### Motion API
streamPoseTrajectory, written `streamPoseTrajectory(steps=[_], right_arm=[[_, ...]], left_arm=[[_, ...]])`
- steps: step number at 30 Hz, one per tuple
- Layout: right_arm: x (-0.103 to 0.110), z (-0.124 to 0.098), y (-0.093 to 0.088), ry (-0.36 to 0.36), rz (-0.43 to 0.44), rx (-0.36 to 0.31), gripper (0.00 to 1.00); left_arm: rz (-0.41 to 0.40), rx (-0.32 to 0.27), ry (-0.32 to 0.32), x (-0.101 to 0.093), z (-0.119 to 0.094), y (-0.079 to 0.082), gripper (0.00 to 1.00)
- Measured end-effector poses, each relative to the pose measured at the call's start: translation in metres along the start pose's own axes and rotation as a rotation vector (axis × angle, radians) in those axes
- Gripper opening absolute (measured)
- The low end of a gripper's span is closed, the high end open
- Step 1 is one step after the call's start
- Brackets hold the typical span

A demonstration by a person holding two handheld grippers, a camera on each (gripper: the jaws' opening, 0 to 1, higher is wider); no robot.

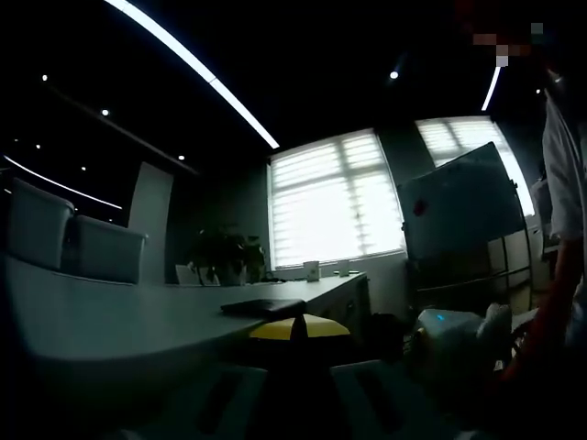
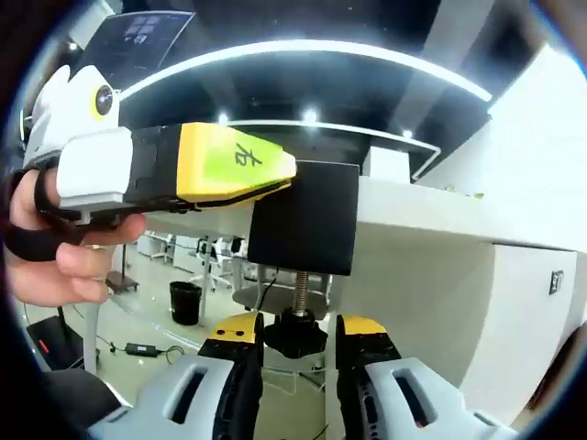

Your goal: Clamp the fixed fixture on the desktop, loosen the retaining clip, secure it to the edge of the desk, and tighten the retaining clip.

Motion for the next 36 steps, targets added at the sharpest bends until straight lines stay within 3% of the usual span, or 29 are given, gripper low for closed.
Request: streamPoseTrajectory(steps=[7,21,25,30,33,36], right_arm=[[0.0,-0.001,-0.004,0.034,0.0,-0.009,0.26],[-0.012,0.002,-0.006,0.424,0.122,-0.07,0.26],[-0.015,0.007,-0.007,0.511,0.132,-0.055,0.26],[-0.012,0.007,-0.007,0.504,0.132,-0.051,0.26],[-0.012,-0.001,-0.011,0.426,0.23,-0.047,0.26],[-0.012,-0.012,-0.028,0.344,0.275,0.014,0.27]], left_arm=[[0.007,0.003,-0.004,0.0,0.0,0.0,0.01],[0.009,0.001,-0.007,0.0,-0.001,0.0,0.01],[0.01,-0.001,-0.007,0.0,-0.001,0.0,0.01],[0.011,-0.004,-0.008,0.0,-0.001,0.0,0.01],[0.012,-0.005,-0.007,-0.001,-0.001,0.0,0.01],[0.011,-0.007,-0.006,0.0,-0.001,0.0,0.01]])
Point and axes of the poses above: the point that each gripper's makers call its tool centre point, and the gripper's own axes: z roughly forward along the fingers, x roughly to its left, y roughly out of its top, the point moved 6 cm from there along -z, roughly backward along the fingers, and after that the axes turned 8 degrees about -x, right-handed, at the moved point
